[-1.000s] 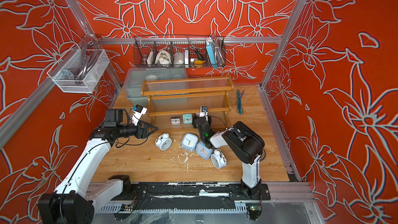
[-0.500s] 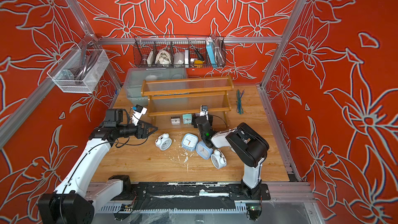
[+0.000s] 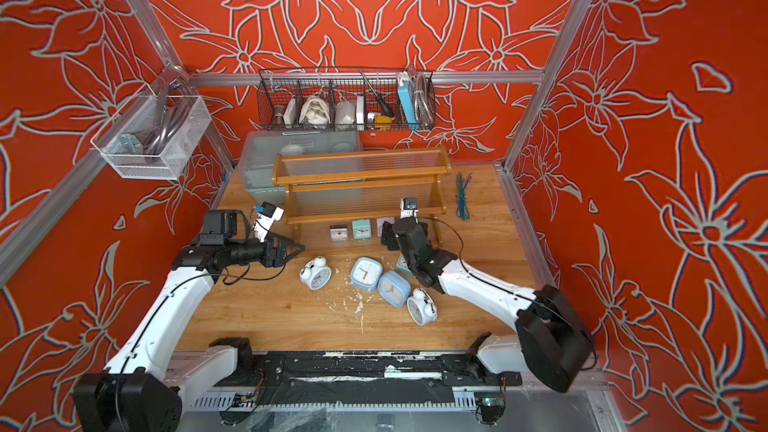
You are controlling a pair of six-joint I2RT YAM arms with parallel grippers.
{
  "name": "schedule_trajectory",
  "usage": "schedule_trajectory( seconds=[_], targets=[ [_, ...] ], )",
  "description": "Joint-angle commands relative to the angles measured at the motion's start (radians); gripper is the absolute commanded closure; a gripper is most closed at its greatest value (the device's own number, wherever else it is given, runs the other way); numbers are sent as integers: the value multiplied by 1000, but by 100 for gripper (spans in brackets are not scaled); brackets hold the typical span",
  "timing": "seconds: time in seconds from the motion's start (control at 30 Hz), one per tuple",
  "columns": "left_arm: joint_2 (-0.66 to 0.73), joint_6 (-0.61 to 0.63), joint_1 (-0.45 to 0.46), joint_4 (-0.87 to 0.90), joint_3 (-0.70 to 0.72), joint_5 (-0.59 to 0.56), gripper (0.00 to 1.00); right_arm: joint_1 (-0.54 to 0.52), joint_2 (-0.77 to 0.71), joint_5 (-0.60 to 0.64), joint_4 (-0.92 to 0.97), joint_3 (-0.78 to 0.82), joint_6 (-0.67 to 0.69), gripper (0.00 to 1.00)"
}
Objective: Place the alarm clocks on the shelf by style
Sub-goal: Place the alarm on the shelf, then pick up the alarm from the center of the board.
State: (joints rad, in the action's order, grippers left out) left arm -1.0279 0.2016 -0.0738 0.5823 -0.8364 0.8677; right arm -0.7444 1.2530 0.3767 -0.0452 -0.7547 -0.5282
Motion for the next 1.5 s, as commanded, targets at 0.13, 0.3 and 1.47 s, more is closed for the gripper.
schedule_trajectory(
  seconds=[0.13,0.3,1.47],
  targets=[
    [-13,7,-6,-7,8,25,34,8,-230,-60,514,-9,-106,15],
    [-11,7,-6,-6,8,25,34,9,-255,-111,634,-40,-195,14],
    [30,34,-7,16,16,62,33,23,188,-144,435,-48,-592,6]
  ],
)
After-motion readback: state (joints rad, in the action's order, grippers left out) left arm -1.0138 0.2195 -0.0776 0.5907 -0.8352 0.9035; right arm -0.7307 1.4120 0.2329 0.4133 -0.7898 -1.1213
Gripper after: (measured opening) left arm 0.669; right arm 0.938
